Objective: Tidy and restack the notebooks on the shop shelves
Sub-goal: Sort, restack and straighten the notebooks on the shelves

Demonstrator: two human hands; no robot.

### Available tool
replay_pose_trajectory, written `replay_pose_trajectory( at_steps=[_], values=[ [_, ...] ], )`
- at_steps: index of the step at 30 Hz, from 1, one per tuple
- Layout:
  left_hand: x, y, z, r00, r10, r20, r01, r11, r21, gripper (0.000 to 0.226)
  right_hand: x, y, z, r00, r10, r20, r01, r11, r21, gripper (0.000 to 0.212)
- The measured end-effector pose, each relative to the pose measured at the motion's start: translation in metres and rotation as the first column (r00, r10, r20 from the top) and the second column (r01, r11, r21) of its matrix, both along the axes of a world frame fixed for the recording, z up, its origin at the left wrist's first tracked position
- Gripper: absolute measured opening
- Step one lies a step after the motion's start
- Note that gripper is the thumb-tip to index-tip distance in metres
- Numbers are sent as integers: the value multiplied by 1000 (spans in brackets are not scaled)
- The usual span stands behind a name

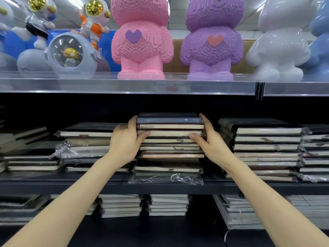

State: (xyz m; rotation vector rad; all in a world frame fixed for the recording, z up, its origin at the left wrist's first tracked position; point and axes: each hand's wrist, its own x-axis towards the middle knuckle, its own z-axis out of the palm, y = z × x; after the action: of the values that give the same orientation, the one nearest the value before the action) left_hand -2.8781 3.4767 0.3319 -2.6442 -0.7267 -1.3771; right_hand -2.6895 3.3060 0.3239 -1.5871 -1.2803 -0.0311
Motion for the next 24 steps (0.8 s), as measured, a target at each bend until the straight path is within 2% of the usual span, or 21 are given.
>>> replay_pose_trajectory(
  at_steps=[3,5,9,12,14,17,20,24],
  values=[
    [-2,-4,1,1000,-6,-10,6,1000,1,66,1,-1,2,1000,-5,6,5,1000,-24,71],
    [-4,-7,5,999,6,-54,-6,1000,-2,77,0,-3,3,1000,-16,-7,16,1000,-19,73],
    [-21,-1,7,967,153,-204,-134,986,104,106,-8,-12,-9,997,-44,-60,45,999,16,93],
    [-29,3,-3,975,156,-155,-134,981,143,117,-11,-21,-22,998,-52,-33,52,999,-7,106],
    [-27,2,-9,980,159,-118,-140,978,153,119,-9,-20,-30,997,-72,-20,72,997,-38,106],
    [-22,0,-12,989,134,-58,-116,961,249,113,-9,-11,-38,994,-110,21,110,993,-30,92],
    [-19,0,-11,997,71,-35,-56,943,328,108,-3,-9,-39,991,-131,-6,131,991,-22,57],
    [-10,3,-8,996,17,-88,14,940,340,104,0,-9,-40,992,-123,-15,122,992,-32,58]
  ],
)
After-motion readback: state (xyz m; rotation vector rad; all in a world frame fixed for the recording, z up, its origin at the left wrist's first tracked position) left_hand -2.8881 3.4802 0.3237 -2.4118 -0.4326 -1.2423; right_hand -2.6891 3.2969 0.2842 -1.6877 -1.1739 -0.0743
